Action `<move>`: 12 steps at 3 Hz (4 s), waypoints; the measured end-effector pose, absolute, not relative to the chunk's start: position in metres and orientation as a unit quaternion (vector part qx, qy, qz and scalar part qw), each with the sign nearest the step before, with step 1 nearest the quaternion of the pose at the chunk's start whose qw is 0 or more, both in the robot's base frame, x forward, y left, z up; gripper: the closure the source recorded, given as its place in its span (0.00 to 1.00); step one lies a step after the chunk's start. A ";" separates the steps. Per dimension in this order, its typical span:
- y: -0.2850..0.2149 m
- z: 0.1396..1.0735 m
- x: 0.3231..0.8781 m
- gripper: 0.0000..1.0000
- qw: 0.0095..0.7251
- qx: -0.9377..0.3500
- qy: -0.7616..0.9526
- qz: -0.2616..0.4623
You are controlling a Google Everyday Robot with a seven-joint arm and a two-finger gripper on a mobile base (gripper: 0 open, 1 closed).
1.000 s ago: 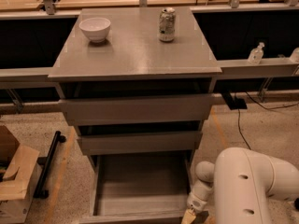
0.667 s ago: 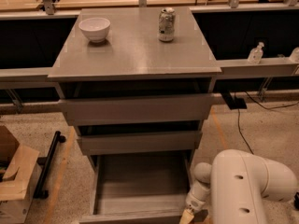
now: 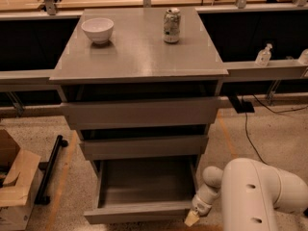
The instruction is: Close bottom drawer
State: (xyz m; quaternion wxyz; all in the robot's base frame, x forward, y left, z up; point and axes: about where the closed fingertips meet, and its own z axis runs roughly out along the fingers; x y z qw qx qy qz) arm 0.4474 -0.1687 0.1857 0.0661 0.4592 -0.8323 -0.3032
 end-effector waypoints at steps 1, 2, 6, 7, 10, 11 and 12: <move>-0.169 0.186 0.447 1.00 0.066 0.459 -0.832 -0.303; -0.166 0.172 0.464 1.00 0.049 0.470 -0.830 -0.295; -0.156 0.169 0.520 1.00 -0.012 0.495 -0.822 -0.279; -0.137 0.170 0.574 1.00 -0.046 0.542 -0.805 -0.236; -0.146 0.157 0.647 1.00 -0.148 0.549 -0.812 -0.128; -0.147 0.158 0.650 1.00 -0.157 0.549 -0.812 -0.123; -0.150 0.180 0.704 1.00 -0.244 0.545 -0.798 -0.081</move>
Offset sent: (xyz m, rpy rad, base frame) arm 0.0674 0.0063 -0.0475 0.0127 -0.1635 0.0361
